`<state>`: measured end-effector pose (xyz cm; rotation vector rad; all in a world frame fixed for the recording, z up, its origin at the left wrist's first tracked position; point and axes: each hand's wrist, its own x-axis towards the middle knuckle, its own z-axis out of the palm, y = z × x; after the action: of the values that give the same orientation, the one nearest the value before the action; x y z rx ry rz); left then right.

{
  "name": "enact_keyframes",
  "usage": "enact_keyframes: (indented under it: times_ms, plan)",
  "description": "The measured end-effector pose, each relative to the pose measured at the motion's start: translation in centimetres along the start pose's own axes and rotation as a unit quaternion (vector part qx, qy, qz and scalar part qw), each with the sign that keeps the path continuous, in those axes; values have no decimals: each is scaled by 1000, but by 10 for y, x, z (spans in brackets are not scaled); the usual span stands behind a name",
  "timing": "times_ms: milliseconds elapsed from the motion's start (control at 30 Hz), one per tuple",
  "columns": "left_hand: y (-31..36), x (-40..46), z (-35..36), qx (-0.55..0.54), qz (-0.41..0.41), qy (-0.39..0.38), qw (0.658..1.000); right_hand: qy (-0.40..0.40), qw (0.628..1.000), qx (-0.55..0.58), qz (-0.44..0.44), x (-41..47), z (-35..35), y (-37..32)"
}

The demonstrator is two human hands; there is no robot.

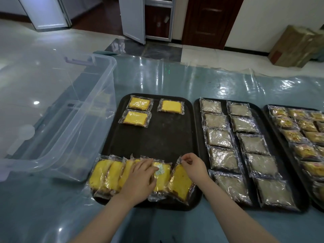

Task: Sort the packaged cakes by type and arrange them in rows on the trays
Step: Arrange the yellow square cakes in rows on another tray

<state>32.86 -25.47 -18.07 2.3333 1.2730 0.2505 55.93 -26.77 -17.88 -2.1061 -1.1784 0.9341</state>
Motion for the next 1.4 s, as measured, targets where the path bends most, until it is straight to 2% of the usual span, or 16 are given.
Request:
enact_keyframes:
  times_ms: [167, 267, 400, 567, 700, 867, 1033, 1300, 1400]
  plan:
    - [5, -5, 6, -7, -9, -26, 1000, 24, 998, 46, 27, -9, -8, 11]
    - [8, -7, 8, -6, -15, -24, 1000, 37, 990, 125, 56, -13, -10, 15]
    - [17, -8, 6, -15, -34, -36, 999, 56, 953, 266, 135, -19, -7, 23]
    - [25, -5, 3, -30, -55, -35, 997, 55, 909, 364, 196, -22, -7, 30]
    - [30, -3, 2, -41, -66, -37, 996, 38, 854, 465, 230, -25, -7, 26]
    - [30, 3, 0, -92, -82, -3, 992, 32, 815, 518, 258, -28, -2, 22]
    - [27, 13, -11, -185, -133, 9, 974, 8, 796, 552, 250, -34, 3, 16]
    - [23, 26, -38, -347, -224, 30, 910, -51, 806, 555, 202, -31, 5, 2]
    - [18, 32, -42, -403, -248, 39, 880, -88, 821, 533, 184, -32, 6, -4]
